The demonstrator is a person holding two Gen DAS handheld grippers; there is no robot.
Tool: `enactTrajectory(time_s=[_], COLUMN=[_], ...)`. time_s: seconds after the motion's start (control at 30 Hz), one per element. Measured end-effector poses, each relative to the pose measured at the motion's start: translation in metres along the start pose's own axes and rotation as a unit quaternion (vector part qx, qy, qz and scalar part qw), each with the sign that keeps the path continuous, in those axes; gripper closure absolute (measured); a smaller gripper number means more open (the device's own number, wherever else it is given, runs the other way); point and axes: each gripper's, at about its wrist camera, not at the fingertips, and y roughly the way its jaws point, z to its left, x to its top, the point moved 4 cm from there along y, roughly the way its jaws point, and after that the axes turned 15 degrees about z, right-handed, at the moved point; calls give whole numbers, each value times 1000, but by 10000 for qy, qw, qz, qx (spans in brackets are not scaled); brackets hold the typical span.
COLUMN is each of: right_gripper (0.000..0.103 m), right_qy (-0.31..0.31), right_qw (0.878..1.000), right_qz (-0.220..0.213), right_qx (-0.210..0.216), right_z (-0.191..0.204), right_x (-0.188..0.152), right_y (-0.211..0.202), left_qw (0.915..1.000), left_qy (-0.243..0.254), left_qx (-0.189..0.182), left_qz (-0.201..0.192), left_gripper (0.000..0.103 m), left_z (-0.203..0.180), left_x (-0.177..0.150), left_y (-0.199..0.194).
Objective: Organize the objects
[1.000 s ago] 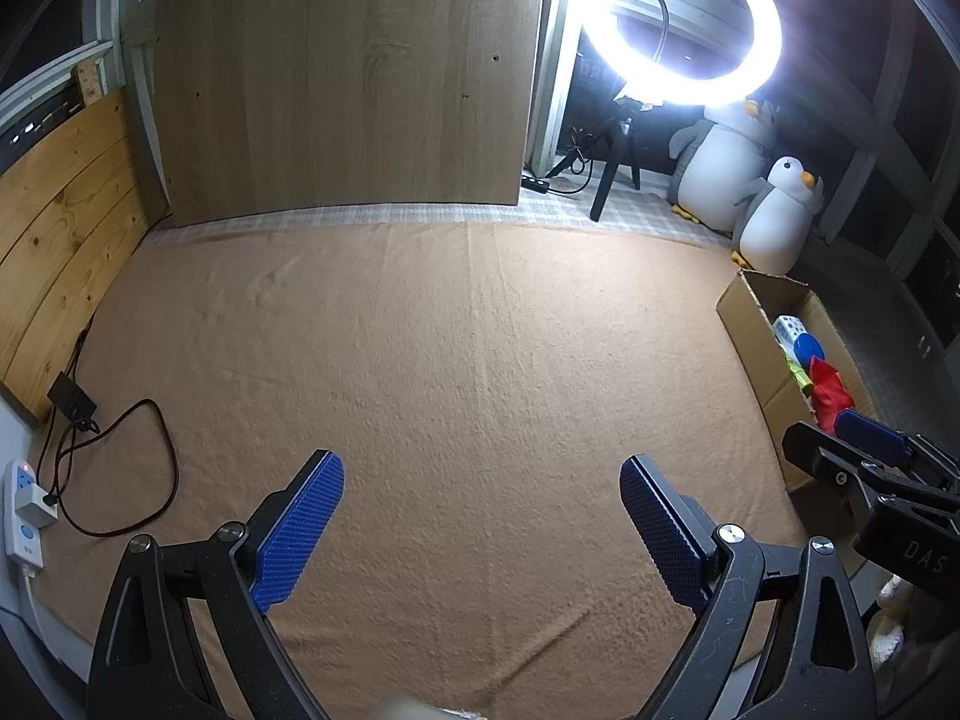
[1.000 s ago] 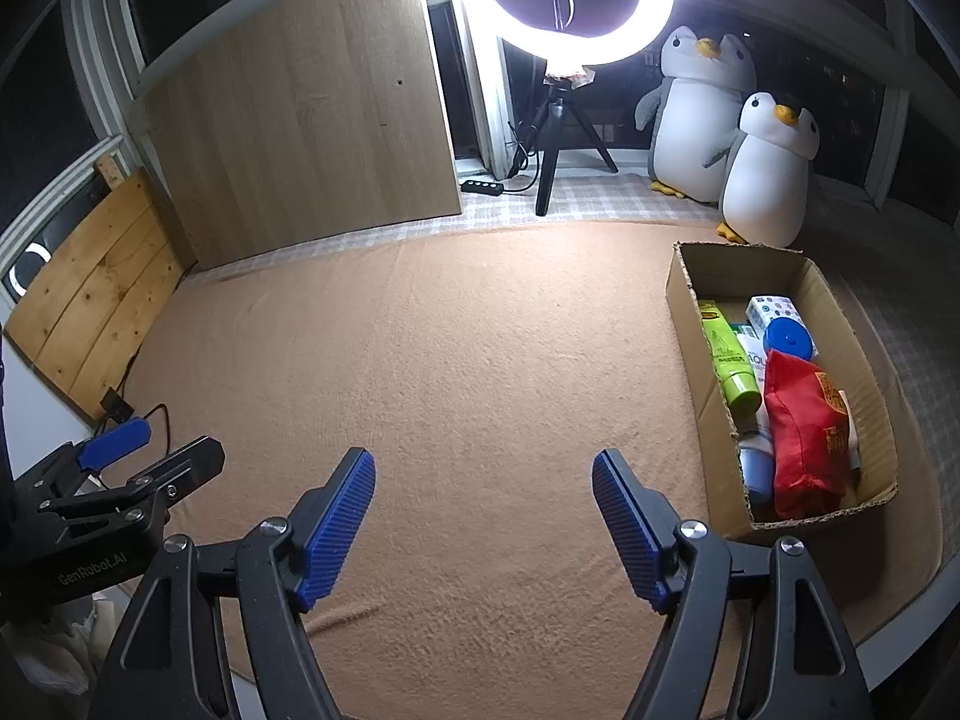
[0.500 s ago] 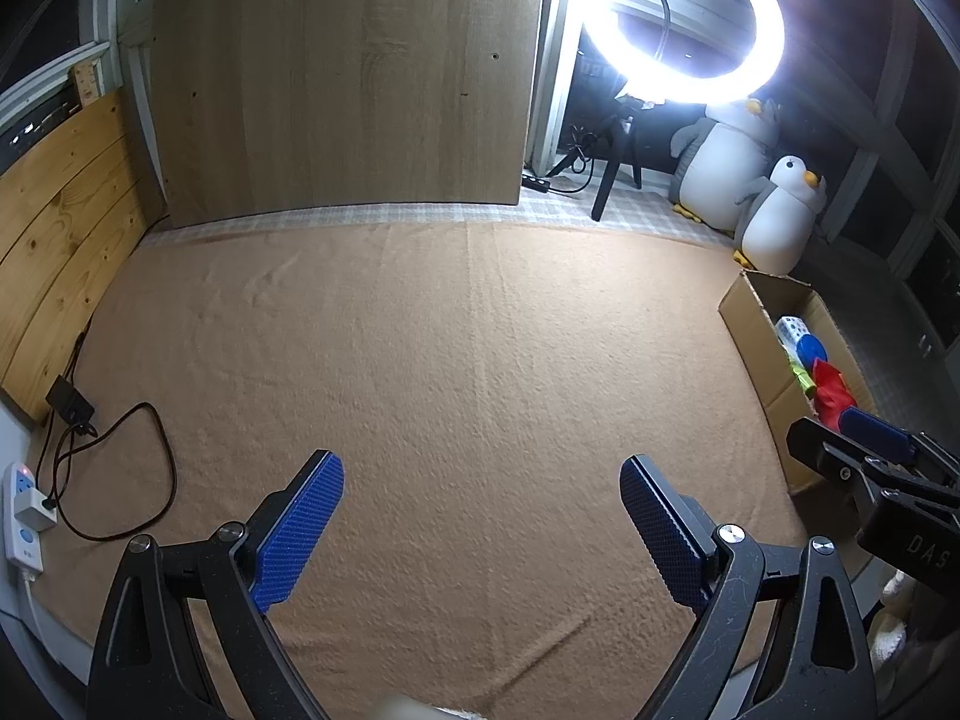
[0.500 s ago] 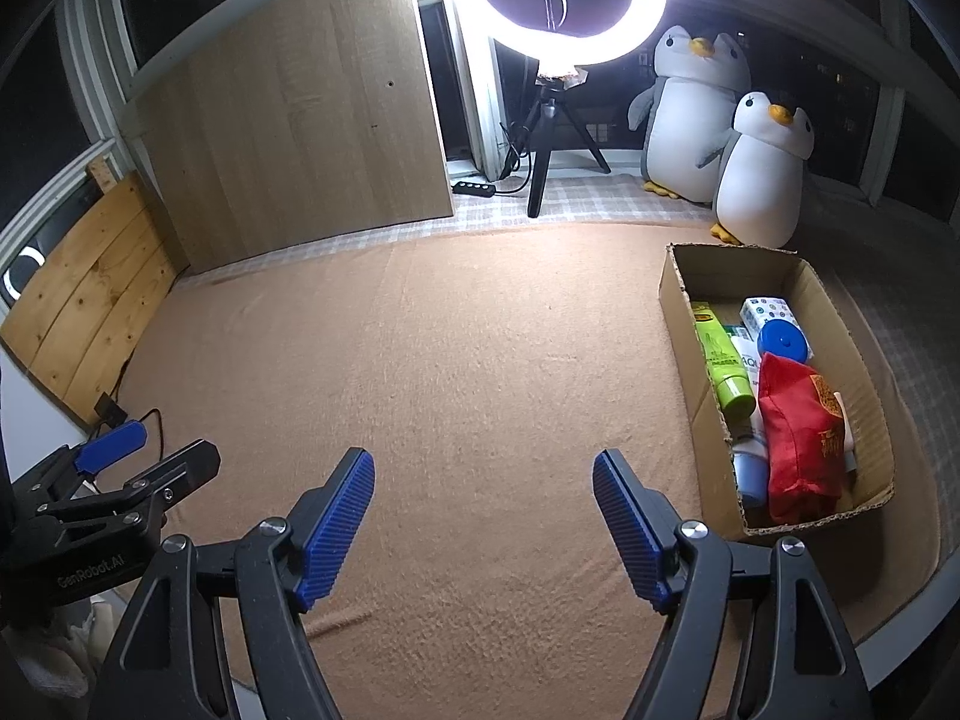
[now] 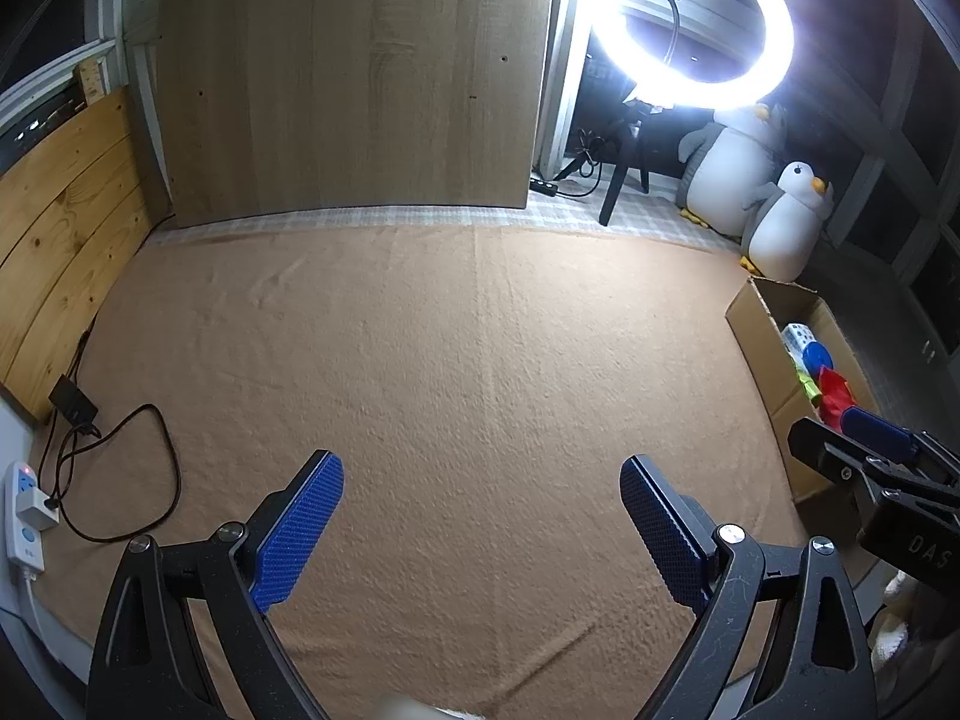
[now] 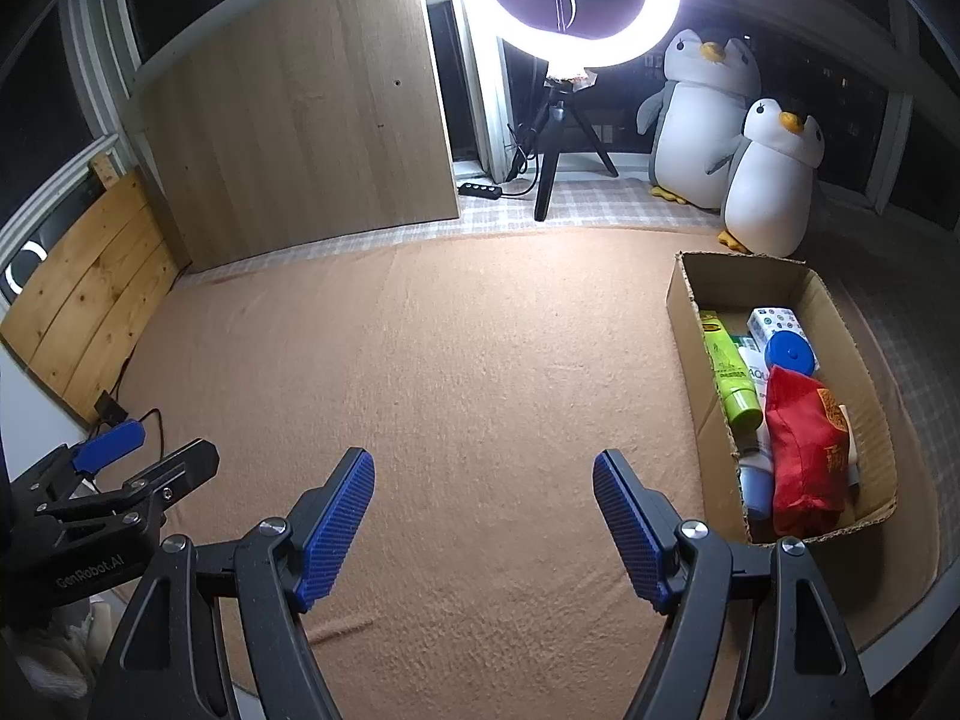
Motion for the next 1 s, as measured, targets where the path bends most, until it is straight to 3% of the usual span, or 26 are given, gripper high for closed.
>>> enactTrajectory(time_s=[1.0], right_gripper=[31], right_qy=[101], right_qw=[9998], right_qz=[193], right_qx=[39], right_z=[-4], right_x=[3], right_y=[16], left_qw=[10000], left_qy=[-37], left_qx=[34], left_qz=[79], left_gripper=[4], left_z=[7], left_x=[8], left_y=[15])
